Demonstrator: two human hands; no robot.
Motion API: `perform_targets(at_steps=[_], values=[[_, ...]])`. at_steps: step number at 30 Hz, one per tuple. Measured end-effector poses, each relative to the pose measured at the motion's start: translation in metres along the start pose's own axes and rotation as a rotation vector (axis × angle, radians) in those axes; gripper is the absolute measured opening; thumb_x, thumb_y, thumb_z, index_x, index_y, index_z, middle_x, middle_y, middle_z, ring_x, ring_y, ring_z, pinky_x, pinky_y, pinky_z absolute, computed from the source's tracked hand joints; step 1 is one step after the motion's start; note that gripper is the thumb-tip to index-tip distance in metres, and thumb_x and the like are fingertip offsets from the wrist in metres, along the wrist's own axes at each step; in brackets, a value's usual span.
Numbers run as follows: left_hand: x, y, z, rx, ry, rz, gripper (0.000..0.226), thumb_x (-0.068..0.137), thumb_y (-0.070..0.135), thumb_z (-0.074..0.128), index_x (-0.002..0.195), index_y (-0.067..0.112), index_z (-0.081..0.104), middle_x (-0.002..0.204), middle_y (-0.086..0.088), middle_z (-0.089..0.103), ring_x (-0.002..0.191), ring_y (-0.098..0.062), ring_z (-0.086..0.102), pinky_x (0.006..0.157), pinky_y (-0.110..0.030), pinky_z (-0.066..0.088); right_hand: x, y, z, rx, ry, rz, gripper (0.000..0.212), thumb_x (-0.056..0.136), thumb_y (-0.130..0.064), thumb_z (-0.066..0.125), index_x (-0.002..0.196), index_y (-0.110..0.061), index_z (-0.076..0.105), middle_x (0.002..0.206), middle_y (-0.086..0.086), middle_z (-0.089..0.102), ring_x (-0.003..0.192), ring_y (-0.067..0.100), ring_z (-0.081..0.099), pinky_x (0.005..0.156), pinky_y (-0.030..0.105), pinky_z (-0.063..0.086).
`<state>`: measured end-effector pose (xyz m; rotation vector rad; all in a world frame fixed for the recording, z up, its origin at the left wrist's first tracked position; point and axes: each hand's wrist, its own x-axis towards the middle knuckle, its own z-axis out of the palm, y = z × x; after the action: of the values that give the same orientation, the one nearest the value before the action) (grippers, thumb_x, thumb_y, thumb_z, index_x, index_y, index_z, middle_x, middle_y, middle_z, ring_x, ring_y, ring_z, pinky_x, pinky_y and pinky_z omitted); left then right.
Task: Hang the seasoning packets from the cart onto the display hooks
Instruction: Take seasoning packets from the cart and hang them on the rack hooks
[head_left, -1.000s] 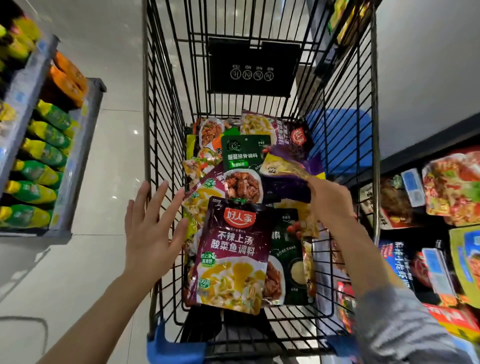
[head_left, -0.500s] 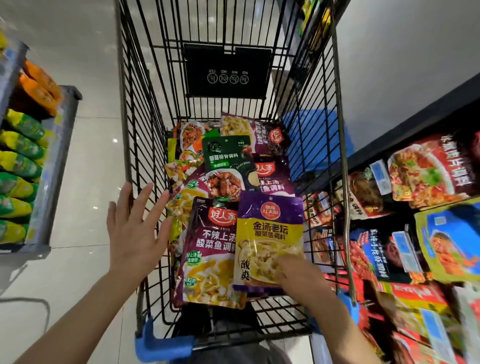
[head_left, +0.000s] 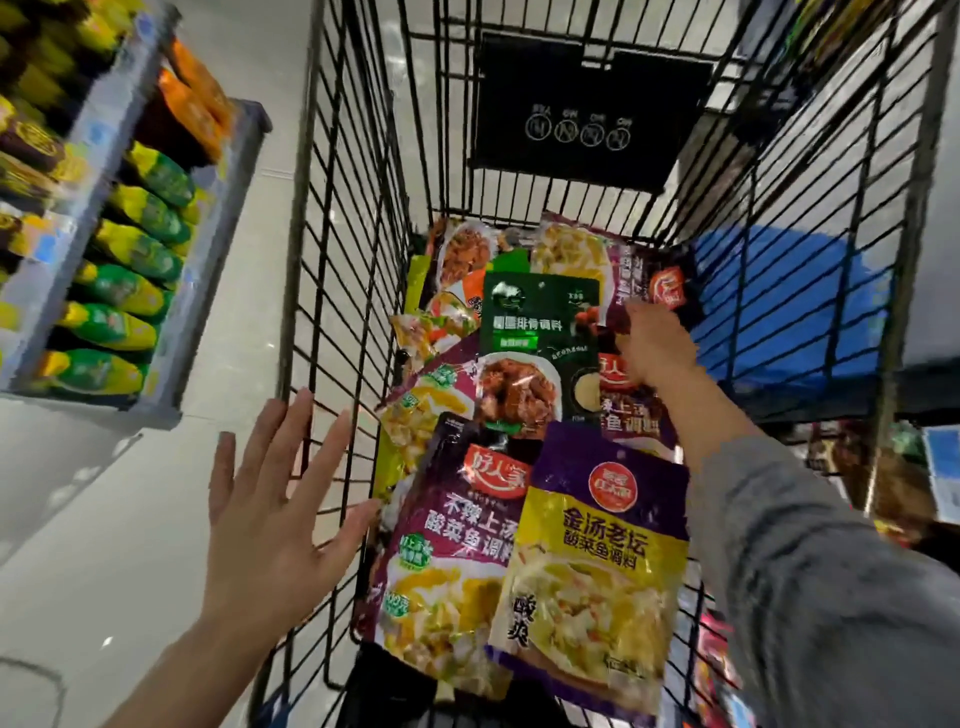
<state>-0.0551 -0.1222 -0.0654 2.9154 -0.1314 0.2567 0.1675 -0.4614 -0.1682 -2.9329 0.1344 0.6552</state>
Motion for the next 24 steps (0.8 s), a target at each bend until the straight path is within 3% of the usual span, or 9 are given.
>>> perform_targets(at_steps=[7,11,17,21,24], values=[[0.001,-0.001,0.001,0.012,-0.012,0.033,0.066,0.086,0.047,0.052,0.145,0.025,0.033,0.158,-0.002,0.022,0.146,-0.029,0.018,0.114,-0.058,0.017,0.046,0.012,0.030,-0.222,0.145,-0.140,0.029,0.091,-0.004,0.046,0.119,-0.003,0.050,0.112,0.023,0.058,0.100,0.041,0.055,0.073,0.044,0.047],[0.002,-0.001,-0.001,0.009,-0.020,0.034,0.064,0.087,0.046,0.051,0.144,0.025,0.035,0.159,0.002,0.019,0.146,-0.030,0.018,0.115,-0.057,0.016,0.039,0.021,0.026,-0.401,0.112,-0.237,0.021,0.090,-0.005,0.047,0.109,-0.002,0.055,0.096,0.020,0.063,0.089,0.038,0.060,0.062,0.039,0.043],[0.002,0.000,-0.001,-0.010,-0.013,0.026,0.060,0.087,0.047,0.050,0.141,0.022,0.039,0.152,-0.008,0.031,0.146,-0.029,0.018,0.115,-0.055,0.015,0.040,0.010,-0.031,-0.472,0.297,-0.290,0.017,0.085,-0.002,0.052,0.098,0.001,0.063,0.088,0.025,0.064,0.083,0.042,0.060,0.065,0.040,0.042],[0.001,0.000,0.000,-0.053,0.014,0.043,0.060,0.088,0.046,0.050,0.142,0.021,0.040,0.152,-0.008,0.032,0.145,-0.031,0.020,0.114,-0.058,0.019,0.019,-0.002,-0.085,-0.435,0.541,-0.424,0.012,0.068,0.015,0.060,0.077,0.008,0.060,0.062,0.025,0.054,0.057,0.037,0.054,0.053,0.037,0.040],[0.001,-0.002,0.003,-0.066,0.040,0.054,0.059,0.088,0.046,0.050,0.141,0.022,0.041,0.151,-0.007,0.034,0.143,-0.032,0.024,0.112,-0.059,0.022,-0.008,-0.009,-0.123,-0.497,0.629,-0.399,0.015,0.066,0.015,0.060,0.079,0.008,0.060,0.068,0.026,0.055,0.063,0.039,0.055,0.054,0.036,0.034]])
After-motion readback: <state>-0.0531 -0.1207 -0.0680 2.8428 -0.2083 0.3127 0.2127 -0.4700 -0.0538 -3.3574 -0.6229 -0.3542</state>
